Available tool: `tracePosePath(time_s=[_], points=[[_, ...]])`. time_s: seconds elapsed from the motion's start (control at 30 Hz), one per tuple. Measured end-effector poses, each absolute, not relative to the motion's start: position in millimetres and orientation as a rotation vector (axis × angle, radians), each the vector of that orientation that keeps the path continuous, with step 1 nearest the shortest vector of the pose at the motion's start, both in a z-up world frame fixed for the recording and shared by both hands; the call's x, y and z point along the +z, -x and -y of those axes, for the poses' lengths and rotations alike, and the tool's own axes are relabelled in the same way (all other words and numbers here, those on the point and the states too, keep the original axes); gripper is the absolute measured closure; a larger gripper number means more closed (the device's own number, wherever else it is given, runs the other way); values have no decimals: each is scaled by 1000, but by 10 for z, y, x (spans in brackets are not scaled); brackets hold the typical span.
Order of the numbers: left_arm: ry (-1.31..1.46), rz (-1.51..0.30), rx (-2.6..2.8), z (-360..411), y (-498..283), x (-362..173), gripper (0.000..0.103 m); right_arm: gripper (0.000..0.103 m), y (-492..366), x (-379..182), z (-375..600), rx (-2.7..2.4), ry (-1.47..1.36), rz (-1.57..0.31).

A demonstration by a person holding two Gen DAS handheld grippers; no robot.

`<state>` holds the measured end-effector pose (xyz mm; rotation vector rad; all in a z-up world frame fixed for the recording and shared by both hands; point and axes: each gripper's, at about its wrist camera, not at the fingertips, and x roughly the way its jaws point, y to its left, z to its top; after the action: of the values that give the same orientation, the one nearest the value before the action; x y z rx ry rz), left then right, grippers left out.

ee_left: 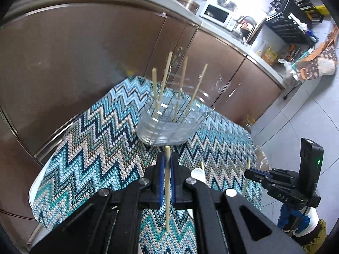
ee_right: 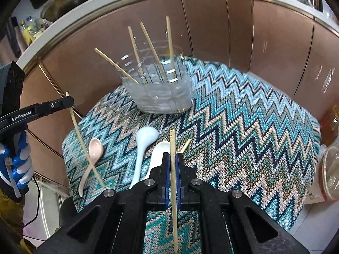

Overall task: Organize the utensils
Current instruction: 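Lift both held chopsticks and lower them upright into the clear holder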

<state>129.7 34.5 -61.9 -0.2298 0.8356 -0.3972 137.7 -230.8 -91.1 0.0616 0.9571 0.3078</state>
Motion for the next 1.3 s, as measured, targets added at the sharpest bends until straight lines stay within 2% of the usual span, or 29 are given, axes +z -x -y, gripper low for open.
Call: tracePosePath(time_s=[0.4, 0.93, 1.3], points=[[208, -709, -408, -345, -1088, -162, 99, 98, -1156, -420, 2171, 327, -45, -809], [183, -595, -449, -226, -1089, 331, 99, 98, -1300, 69, 2095, 379, -64, -649], [185, -411, -429, -125, -1311, 838, 99, 98, -1612, 645, 2056, 401, -121, -390]])
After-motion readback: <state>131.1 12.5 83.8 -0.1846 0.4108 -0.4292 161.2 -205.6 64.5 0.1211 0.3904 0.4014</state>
